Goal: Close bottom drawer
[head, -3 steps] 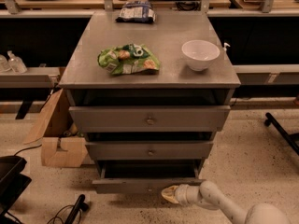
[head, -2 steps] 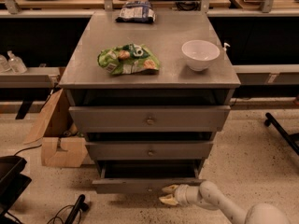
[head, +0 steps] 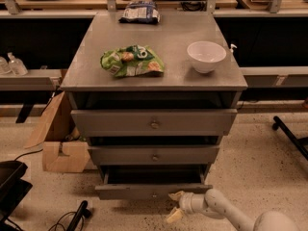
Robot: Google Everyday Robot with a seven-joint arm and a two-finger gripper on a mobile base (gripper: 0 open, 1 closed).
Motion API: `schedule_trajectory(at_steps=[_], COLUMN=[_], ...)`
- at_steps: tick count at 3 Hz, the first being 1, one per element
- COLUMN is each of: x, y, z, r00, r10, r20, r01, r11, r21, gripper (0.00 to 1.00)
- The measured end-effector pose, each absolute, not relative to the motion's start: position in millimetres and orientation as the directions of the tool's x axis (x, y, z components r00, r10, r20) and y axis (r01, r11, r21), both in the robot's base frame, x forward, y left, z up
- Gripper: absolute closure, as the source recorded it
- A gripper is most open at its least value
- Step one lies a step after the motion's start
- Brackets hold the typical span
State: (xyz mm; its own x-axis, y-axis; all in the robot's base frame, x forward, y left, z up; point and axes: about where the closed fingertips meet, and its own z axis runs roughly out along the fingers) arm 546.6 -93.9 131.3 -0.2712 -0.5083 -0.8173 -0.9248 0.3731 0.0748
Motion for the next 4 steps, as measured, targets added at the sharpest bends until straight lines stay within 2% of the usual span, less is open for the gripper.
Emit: schedule_trajectory(at_steps=[1, 2, 4], x=[545.1, 544.8, 542.7], y=[-94.0, -93.1, -88.3], z=[131.3, 131.0, 129.5], r00=[-0.271, -0.271, -0.272], r10=[-0.508, -0.508, -0.506], r20=[-0.817, -0.818, -0.819], r01=[-0.925, -0.925, -0.927], r11=[0.373, 0.372, 0.367], r21=[0.075, 0.076, 0.081], gripper=[0.18, 0.5, 0.96])
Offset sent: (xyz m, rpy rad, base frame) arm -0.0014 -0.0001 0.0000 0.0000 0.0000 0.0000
